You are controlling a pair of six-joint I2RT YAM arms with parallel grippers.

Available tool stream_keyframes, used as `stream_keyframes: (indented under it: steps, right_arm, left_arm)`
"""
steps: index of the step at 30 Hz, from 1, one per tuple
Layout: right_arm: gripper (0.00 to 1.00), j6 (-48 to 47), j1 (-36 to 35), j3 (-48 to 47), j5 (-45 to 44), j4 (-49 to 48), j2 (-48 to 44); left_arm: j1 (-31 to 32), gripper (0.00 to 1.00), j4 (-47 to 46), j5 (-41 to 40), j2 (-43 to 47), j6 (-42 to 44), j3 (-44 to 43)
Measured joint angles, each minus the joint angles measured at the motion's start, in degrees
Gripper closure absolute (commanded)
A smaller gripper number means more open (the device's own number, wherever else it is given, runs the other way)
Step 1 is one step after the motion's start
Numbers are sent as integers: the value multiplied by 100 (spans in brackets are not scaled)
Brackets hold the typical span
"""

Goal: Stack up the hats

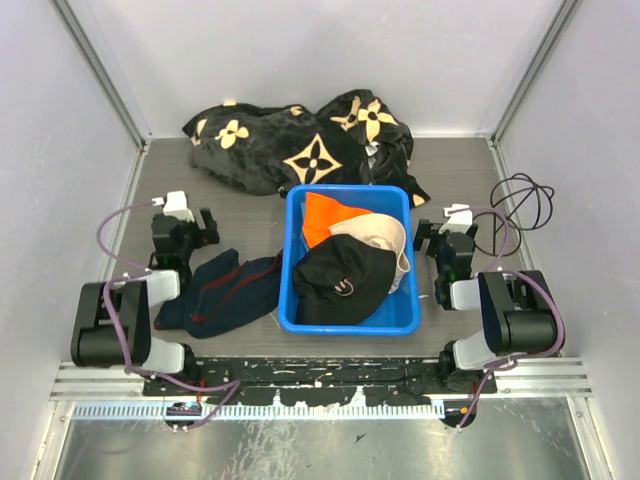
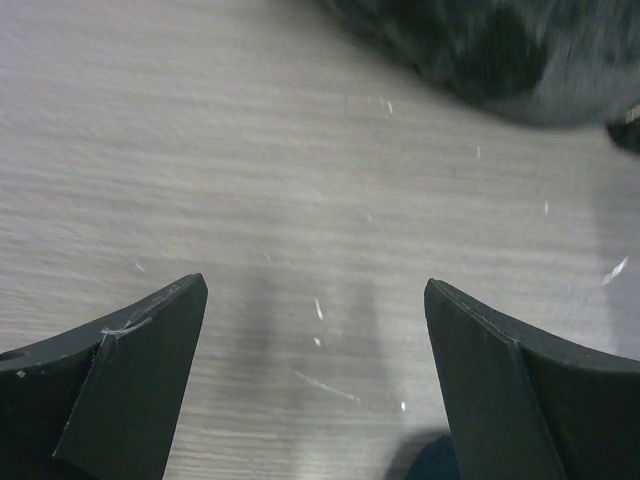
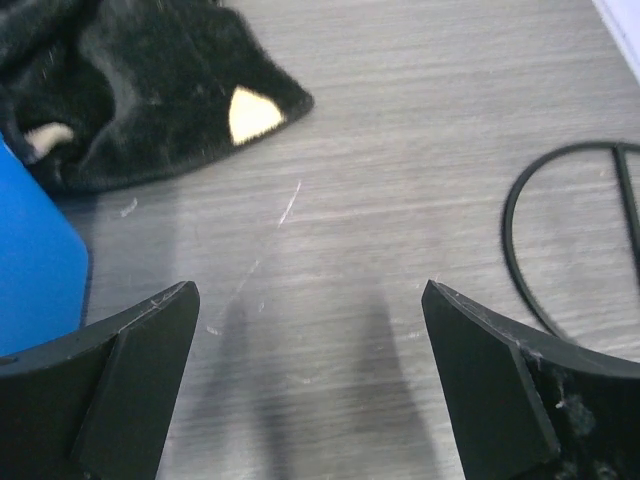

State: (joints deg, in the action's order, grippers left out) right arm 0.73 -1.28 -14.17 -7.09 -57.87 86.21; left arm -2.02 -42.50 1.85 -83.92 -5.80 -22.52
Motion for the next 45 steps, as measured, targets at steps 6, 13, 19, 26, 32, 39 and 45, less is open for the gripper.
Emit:
stream_keyframes:
  steps: [6,13,19,26,32,39,45]
  right_arm:
    - [0,48,0,-920,-33,1537,-761]
    - [0,444,0,-1880,-11,3027,-1279]
    - [0,763,0,-2852,-4,4122,-1370]
    - [0,935,0,-3707,146,5106,-1412]
    - [0,918,0,-3759,155,5831,-1832]
    - [0,800,0,-3862,-15,6408,-2339]
    - [0,787,0,-4011,-181,6780,-2625]
  left_arm:
    - [-4,2,1978,-540,1141,-216,-1250]
    - [-9,2,3775,-50,1250,-634,-3152]
    - [39,2,4597,1797,-417,-1342,-5713]
    - [741,2,5469,3617,-3018,-2009,-8717]
    - [1355,2,5954,3873,-4374,-2428,-10354]
    - [1808,2,6033,3812,-5368,-2846,-11427]
    - [1945,2,5025,4284,-6756,-4015,-12312]
